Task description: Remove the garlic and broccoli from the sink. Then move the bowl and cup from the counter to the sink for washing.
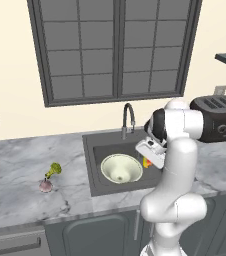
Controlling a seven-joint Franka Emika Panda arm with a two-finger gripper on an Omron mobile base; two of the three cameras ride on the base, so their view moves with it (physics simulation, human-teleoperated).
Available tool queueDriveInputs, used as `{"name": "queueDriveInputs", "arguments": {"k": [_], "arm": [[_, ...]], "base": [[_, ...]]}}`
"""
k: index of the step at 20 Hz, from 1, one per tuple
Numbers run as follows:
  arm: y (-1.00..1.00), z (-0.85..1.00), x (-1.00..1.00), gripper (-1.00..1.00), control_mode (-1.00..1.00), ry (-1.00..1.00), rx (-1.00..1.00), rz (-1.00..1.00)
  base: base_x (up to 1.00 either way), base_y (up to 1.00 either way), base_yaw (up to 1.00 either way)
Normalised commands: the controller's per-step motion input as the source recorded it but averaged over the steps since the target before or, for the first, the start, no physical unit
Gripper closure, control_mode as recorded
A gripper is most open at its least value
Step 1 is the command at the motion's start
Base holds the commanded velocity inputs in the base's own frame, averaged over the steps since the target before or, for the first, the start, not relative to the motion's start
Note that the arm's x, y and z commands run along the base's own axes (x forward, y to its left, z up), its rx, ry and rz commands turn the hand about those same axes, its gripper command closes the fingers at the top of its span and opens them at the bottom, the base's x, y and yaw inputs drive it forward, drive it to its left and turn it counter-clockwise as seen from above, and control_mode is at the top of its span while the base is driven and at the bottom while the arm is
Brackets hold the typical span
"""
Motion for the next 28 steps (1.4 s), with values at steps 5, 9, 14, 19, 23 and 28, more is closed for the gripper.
{"name": "queueDriveInputs", "arguments": {"k": [5, 9, 14, 19, 23, 28], "arm": [[-0.06, 0.3, -0.1, -1.0, -1.0, 0.0, 0.0, 0.04], [-0.17, 0.22, -0.11, -1.0, -1.0, 0.0, 0.0, 0.04], [-0.14, 0.25, -0.15, -1.0, -1.0, 0.0, 0.0, 0.04], [0.0, 0.3, -0.19, -1.0, -1.0, -0.01, 0.0, 0.01], [0.0, 0.31, -0.19, -1.0, -1.0, 0.0, 0.0, 0.01], [-0.01, 0.34, -0.21, -1.0, -1.0, 0.0, 0.0, 0.01]], "base": [[0.0, 0.0, 0.0], [0.0, 0.0, 0.0], [0.0, 0.0, 0.0], [0.0, 0.0, 0.0], [0.0, 0.0, 0.0], [0.0, 0.0, 0.0]]}}
